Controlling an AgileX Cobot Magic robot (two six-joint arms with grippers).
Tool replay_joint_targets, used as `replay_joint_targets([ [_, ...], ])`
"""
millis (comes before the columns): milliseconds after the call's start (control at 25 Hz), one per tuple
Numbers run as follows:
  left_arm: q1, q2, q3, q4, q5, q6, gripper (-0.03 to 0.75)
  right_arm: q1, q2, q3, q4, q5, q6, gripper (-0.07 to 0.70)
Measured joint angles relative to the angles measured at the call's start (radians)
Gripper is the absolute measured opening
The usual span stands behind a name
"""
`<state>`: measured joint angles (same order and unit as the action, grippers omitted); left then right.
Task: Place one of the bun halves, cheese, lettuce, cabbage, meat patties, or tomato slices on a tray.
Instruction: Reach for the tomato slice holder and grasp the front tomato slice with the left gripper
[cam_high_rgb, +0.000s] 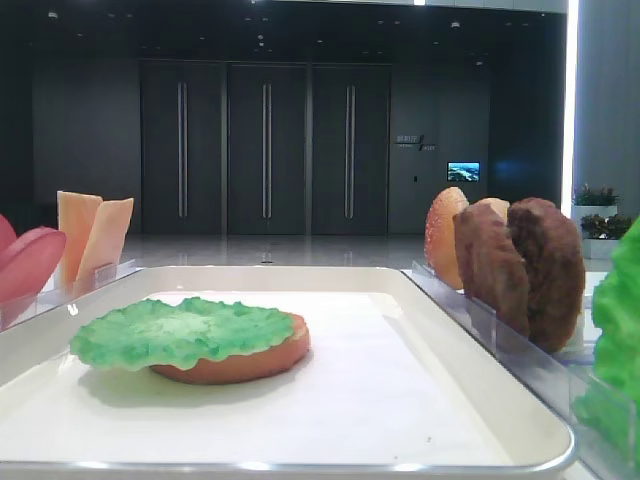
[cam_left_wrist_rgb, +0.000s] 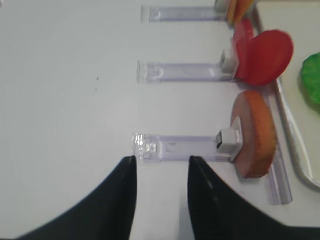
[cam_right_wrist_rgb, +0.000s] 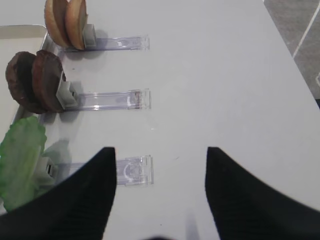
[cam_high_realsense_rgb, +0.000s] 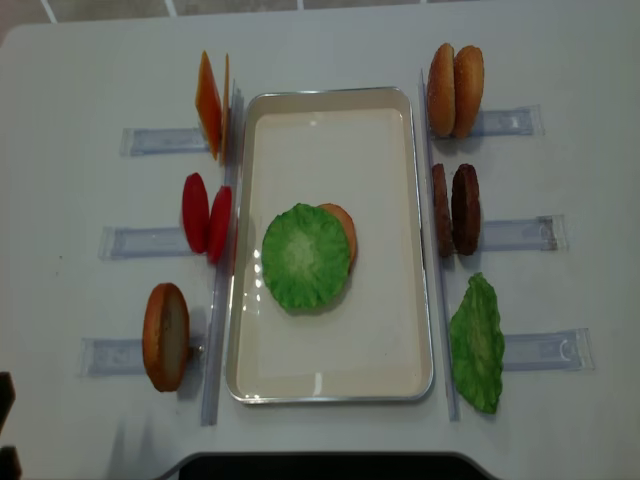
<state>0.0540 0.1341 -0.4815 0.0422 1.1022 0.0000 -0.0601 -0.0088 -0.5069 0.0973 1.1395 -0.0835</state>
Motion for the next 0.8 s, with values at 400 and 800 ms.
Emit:
replay_joint_targets([
  [400, 0.000, 0.888, -0.288, -0.001, -0.126, -0.014, 0.361, 0.000, 0.000, 0.000, 0.000, 0.000, 0.000, 0.381],
  [800, -0.021, 1.432, -0.714, -0.042, -0.099, 0.000, 0.374, 0.000, 0.000, 0.000, 0.000, 0.000, 0.000, 0.381],
])
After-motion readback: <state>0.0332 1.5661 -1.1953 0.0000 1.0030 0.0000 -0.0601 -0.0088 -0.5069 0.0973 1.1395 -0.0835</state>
